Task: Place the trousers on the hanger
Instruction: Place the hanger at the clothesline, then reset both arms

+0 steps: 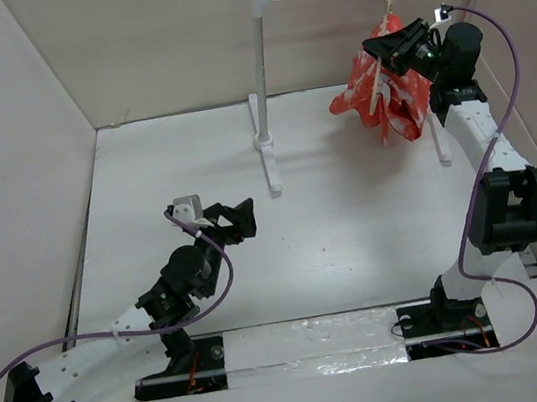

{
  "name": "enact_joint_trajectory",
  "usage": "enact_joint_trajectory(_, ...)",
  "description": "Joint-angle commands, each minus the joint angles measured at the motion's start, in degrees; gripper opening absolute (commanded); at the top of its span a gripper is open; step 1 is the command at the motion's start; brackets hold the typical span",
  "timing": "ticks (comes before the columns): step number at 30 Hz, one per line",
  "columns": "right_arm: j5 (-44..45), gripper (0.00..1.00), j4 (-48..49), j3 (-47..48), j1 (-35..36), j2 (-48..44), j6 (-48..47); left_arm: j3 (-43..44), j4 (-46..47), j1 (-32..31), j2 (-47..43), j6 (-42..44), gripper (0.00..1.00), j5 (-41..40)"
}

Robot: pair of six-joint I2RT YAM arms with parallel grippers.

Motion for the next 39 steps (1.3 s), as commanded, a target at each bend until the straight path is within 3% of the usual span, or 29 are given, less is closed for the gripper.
enact_joint_trajectory(1,-2.03,0.0,9.82,5.47,-1.39,0.11,-0.78,0.3,3.06,0.21,-0.27,0.36,0.77,-0.1)
enact_joint_trajectory(10,-3.69,0.0,13.25,1.7,-2.54,2.14,0.09,0.82,2.54,0.21,0.43,0.28,0.77,-0.02)
enact_joint_trajectory(12,-3.87,0.14,13.34,0.47,-3.07,1.88,-0.07,0.74,2.71,0.21,0.35,0.36,0.77,0.25)
enact_joint_trajectory(13,-3.53,0.24,12.9,0.2,-3.59,1.62,-0.69,0.56,2.8,0.21,0.43,0.36,0.77,-0.01)
enact_joint_trajectory(14,-3.43,0.39,12.29,0.03,-3.6,1.35,-1.39,0.56,2.8,0.21,0.43,0.36,0.77,-0.45)
enact_joint_trajectory(16,-2.74,0.52,8.79,-0.15,-4.12,0.13,-4.19,0.91,2.28,0.21,0.78,0.1,0.77,-1.33)
enact_joint_trajectory(17,-2.38,0.65,7.2,-0.15,-4.12,-0.58,-5.6,1.26,1.66,0.21,0.78,0.01,0.77,-1.25)
enact_joint_trajectory(18,-2.12,0.66,4.49,-0.41,-4.65,-1.19,-6.74,1.35,1.66,0.21,0.78,-0.07,0.78,-0.9)
enact_joint_trajectory(19,-1.77,0.93,3.16,-0.59,-5.35,-2.5,-9.37,1.26,1.66,0.21,0.78,-0.16,0.78,-0.81)
enact_joint_trajectory(20,-1.33,1.0,1.84,-0.68,-5.35,-3.13,-10.7,1.18,1.92,0.21,0.78,-0.16,0.78,-0.98)
enact_joint_trajectory(25,0.6,1.0,-0.98,-6.63,-7.46,-9.18,-16.41,1.0,2.36,0.21,0.78,-0.25,0.82,-0.63)
enact_joint_trajectory(29,5.61,1.0,-4.24,-14.26,-8.17,-19.28,-24.32,1.0,2.28,0.21,1.05,-0.69,0.83,-2.3)
enact_joint_trajectory(35,5.27,1.0,-4.5,-33.43,-5.62,-42.92,-31.8,-2.06,6.03,0.21,-1.41,-1.05,0.83,-2.48)
enact_joint_trajectory(39,3.6,1.0,-12.56,-45.04,-5.09,-59.09,-35.84,-3.39,7.81,0.21,-2.2,-0.16,0.85,-3.35)
